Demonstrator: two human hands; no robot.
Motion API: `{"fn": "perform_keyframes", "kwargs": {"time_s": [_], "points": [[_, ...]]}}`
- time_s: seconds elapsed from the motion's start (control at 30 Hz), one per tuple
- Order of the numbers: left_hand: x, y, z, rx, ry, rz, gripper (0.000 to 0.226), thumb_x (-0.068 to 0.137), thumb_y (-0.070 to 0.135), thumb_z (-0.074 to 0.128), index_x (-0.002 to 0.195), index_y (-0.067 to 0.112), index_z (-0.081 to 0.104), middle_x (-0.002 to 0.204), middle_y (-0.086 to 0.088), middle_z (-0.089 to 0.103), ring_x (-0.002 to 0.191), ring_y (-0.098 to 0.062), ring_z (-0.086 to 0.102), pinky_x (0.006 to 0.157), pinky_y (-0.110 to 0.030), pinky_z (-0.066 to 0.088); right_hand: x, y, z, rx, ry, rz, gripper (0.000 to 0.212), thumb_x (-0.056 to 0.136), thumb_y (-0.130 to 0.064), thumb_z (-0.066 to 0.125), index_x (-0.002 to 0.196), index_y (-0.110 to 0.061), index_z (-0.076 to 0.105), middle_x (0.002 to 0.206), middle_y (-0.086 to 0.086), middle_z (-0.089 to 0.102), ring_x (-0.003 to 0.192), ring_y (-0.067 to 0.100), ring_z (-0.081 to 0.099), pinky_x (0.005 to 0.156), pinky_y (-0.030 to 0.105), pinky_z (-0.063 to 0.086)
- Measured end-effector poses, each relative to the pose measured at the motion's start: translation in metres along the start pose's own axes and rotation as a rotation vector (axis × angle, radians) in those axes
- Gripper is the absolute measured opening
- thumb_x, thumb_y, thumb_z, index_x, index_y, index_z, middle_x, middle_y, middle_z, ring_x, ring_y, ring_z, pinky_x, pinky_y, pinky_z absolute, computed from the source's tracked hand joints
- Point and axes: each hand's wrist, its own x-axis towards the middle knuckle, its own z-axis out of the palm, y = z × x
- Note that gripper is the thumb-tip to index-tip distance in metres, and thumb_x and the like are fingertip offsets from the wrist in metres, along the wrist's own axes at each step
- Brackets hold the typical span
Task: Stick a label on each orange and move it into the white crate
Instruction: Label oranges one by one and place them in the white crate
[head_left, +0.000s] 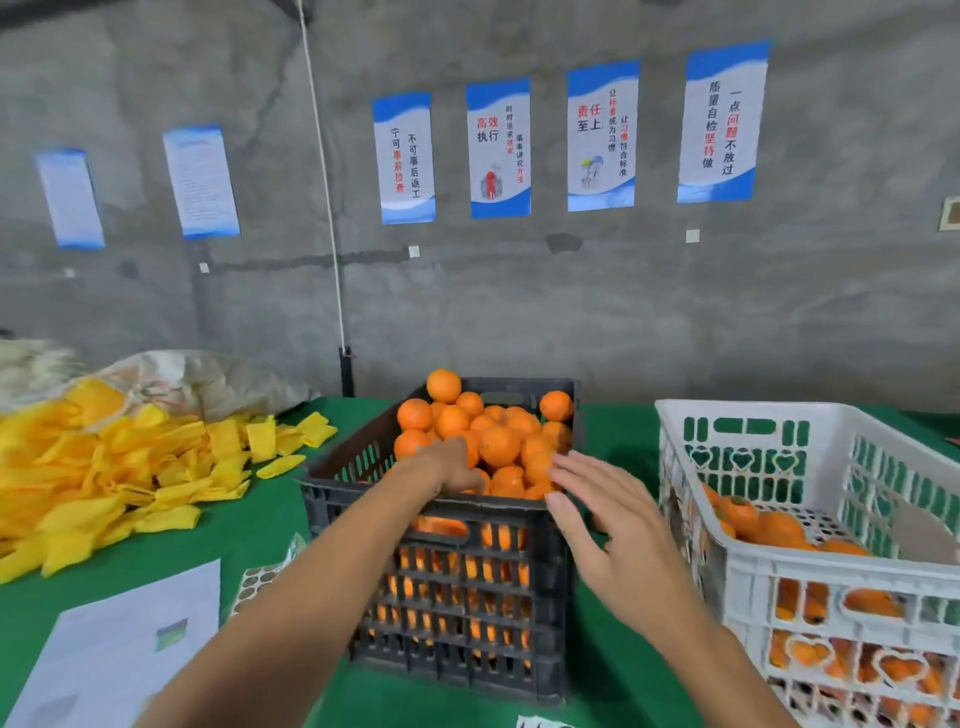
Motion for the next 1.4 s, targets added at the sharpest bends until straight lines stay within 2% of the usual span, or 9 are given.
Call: {"fn": "perform_keyframes", "kwargs": {"time_s": [0.17, 0.33, 0.43, 0.57, 0.67, 0.83, 1.03, 1.17, 1.4], "points": [[0.013, -0.034, -0.01, 0.173, -0.296, -0.115, 0.063, 0.094, 0.058, 0.063, 0.146, 0.024, 0.053, 0.141, 0.0, 0.05, 0.121, -0.029, 0.05, 0.097, -0.038, 0.039, 0.005, -0.011, 0.043, -0.018, -0.028, -0.036, 0.034, 0.104, -0.041, 0.053, 0.118, -0.02, 0.076, 0.115, -0.013, 0.073, 0.108, 0.009, 0.061, 0.105, 0.039, 0.044], [0.015, -0.028, -0.004, 0.171, -0.298, -0.111, 0.034, 0.098, 0.037, 0.067, 0.123, 0.014, 0.062, 0.138, -0.011, 0.059, 0.12, -0.032, 0.06, 0.09, -0.041, 0.048, -0.003, -0.005, 0.059, -0.096, 0.103, -0.088, 0.021, 0.103, -0.03, 0.061, 0.113, -0.019, 0.076, 0.098, -0.011, 0.071, 0.085, 0.018, 0.057, 0.092, 0.039, 0.046], [0.002, -0.024, -0.007, 0.17, -0.252, -0.033, 0.036, 0.094, 0.038, 0.071, 0.115, 0.009, 0.064, 0.119, -0.011, 0.067, 0.095, -0.029, 0.066, 0.076, -0.036, 0.05, -0.001, -0.007, 0.058, -0.094, 0.083, -0.057, 0.022, 0.103, -0.031, 0.059, 0.111, -0.02, 0.076, 0.094, -0.012, 0.069, 0.084, 0.017, 0.055, 0.091, 0.038, 0.045], [-0.033, -0.005, -0.018, 0.038, 0.337, 0.126, 0.061, 0.077, 0.057, 0.077, 0.115, 0.015, 0.053, 0.118, -0.006, 0.062, 0.101, -0.028, 0.063, 0.07, -0.036, 0.048, 0.001, -0.005, 0.045, -0.083, -0.031, -0.052, 0.025, 0.104, -0.036, 0.057, 0.118, -0.022, 0.074, 0.104, -0.013, 0.07, 0.095, 0.014, 0.058, 0.094, 0.039, 0.047], [-0.072, 0.019, -0.012, -0.359, 0.788, 0.387, 0.066, 0.075, 0.048, 0.078, 0.125, 0.025, 0.041, 0.121, 0.003, 0.052, 0.101, -0.021, 0.061, 0.076, -0.038, 0.052, 0.004, -0.007, 0.035, 0.023, -0.099, 0.125, 0.045, 0.106, -0.052, 0.049, 0.146, -0.032, 0.054, 0.14, -0.022, 0.056, 0.13, 0.0, 0.048, 0.111, 0.027, 0.039], [-0.133, 0.051, 0.055, -0.497, 0.974, 0.901, 0.069, 0.083, 0.027, 0.083, 0.141, 0.014, 0.048, 0.137, -0.004, 0.044, 0.125, -0.013, 0.051, 0.092, -0.024, 0.053, -0.01, -0.022, 0.012, 0.31, -0.042, 0.319, 0.084, 0.089, -0.081, 0.049, 0.158, -0.053, 0.01, 0.149, -0.028, 0.037, 0.135, -0.013, 0.04, 0.103, 0.009, 0.035], [-0.15, 0.033, 0.156, -0.515, 0.799, 0.868, 0.078, 0.084, 0.036, 0.079, 0.149, 0.031, 0.036, 0.144, 0.006, 0.03, 0.125, -0.003, 0.044, 0.09, -0.023, 0.056, -0.087, -0.002, -0.004, -0.091, -0.114, 0.061, 0.091, 0.085, -0.079, 0.061, 0.155, -0.024, 0.039, 0.131, -0.014, 0.053, 0.116, -0.002, 0.048, 0.099, 0.014, 0.036], [-0.153, 0.016, 0.221, -0.525, 0.366, 0.727, 0.078, 0.088, 0.036, 0.078, 0.147, 0.043, 0.028, 0.144, 0.027, 0.016, 0.119, -0.02, 0.055, 0.084, -0.031, 0.06, -0.14, 0.013, -0.001, -0.071, -0.488, 0.214, 0.087, 0.087, -0.081, 0.051, 0.157, -0.03, 0.035, 0.139, -0.011, 0.055, 0.123, 0.006, 0.049, 0.099, 0.02, 0.038], [-0.15, -0.001, 0.271, -0.677, 0.222, 0.489, 0.073, 0.084, 0.049, 0.079, 0.138, 0.054, 0.029, 0.14, 0.031, 0.03, 0.115, 0.006, 0.055, 0.089, -0.005, 0.047, -0.19, 0.04, -0.006, 0.075, -0.748, 0.404, 0.07, 0.086, -0.085, 0.048, 0.147, -0.048, 0.045, 0.141, -0.041, 0.043, 0.132, -0.019, 0.034, 0.112, 0.012, 0.031]]}}
